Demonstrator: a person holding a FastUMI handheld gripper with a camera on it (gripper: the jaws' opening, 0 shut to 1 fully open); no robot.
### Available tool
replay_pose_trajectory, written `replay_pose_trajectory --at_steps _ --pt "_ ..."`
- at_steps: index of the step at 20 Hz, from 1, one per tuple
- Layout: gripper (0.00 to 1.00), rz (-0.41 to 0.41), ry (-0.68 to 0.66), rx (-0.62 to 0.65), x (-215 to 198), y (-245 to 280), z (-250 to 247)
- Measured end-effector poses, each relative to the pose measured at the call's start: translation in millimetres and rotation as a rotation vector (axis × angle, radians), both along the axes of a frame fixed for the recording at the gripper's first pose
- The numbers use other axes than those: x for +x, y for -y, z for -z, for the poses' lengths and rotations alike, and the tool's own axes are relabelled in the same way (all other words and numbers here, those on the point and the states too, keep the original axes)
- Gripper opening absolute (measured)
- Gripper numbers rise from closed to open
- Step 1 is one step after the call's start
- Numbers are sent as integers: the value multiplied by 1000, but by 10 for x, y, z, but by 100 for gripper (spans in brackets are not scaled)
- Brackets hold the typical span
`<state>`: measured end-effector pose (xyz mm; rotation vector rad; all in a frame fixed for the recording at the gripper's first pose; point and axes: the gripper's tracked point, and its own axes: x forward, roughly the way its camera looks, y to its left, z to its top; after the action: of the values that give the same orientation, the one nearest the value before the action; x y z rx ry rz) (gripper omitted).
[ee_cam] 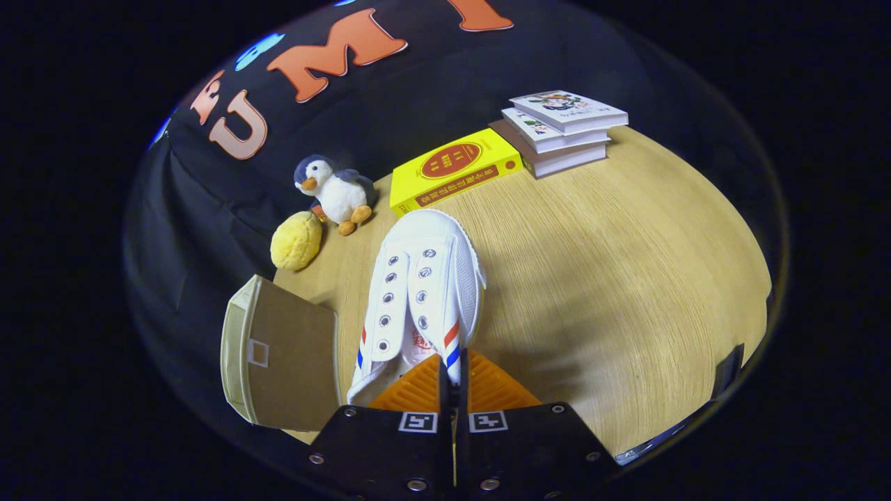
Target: Open the storage box then place both shoes into the box .Put the left shoe in first, then the right shoe, with the right side of both shoes facing outward in a uniform manner.
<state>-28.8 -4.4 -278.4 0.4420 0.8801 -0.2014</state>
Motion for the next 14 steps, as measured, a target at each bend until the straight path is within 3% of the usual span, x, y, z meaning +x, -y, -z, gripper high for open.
replay_pose_trajectory --at_steps 6,14 --pt "3 -53 52 -27 195 -372 -451" --pt "3 -204 84 -1 384 -1371 -893"
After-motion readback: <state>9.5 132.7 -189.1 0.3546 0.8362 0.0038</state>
